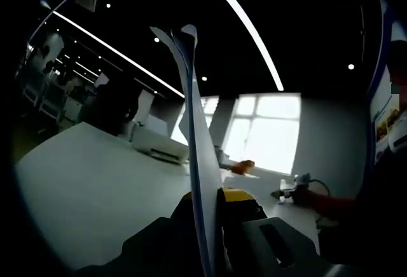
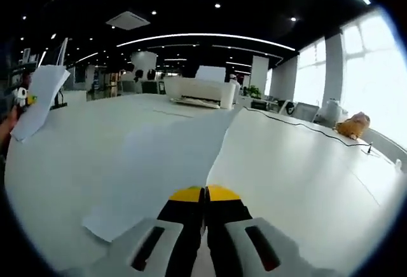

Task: Organize the stack of printing papers by aligning and flattening the scattered papers on the table

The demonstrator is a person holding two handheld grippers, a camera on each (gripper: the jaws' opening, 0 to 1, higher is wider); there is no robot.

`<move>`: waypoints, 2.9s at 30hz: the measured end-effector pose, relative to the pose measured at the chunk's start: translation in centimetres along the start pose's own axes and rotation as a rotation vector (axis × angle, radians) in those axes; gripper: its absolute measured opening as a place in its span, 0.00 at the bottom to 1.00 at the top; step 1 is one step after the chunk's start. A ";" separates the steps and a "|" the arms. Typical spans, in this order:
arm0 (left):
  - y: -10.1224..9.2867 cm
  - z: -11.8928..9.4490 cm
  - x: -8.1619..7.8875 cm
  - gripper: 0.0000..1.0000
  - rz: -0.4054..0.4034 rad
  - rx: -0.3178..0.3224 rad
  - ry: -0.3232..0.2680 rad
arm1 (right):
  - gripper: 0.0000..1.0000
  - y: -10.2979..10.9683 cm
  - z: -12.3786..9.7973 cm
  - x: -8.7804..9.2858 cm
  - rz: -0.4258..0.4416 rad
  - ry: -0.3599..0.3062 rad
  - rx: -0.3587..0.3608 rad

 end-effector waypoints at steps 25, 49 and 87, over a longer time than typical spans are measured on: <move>-0.2 -0.1 0.1 0.06 0.005 -0.003 0.002 | 0.00 4.9 -1.7 -8.1 -0.004 -0.328 -0.121; -0.2 0.0 0.1 0.06 0.007 -0.001 0.003 | 0.00 10.7 -3.2 -14.6 -0.088 -0.488 -0.258; -0.3 0.0 0.1 0.06 0.012 0.001 0.001 | 0.00 17.3 -1.9 -19.5 0.009 -0.687 -0.462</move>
Point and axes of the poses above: the point that each gripper's makers call its tool centre point, and the gripper's own axes: z roughly forward along the fingers, y roughly to its left, x roughly out of its underside, the point moved 5 cm from there along -z, roughly backward along the fingers, and after that the axes turned 15 degrees about -x, right-handed, at the moved point
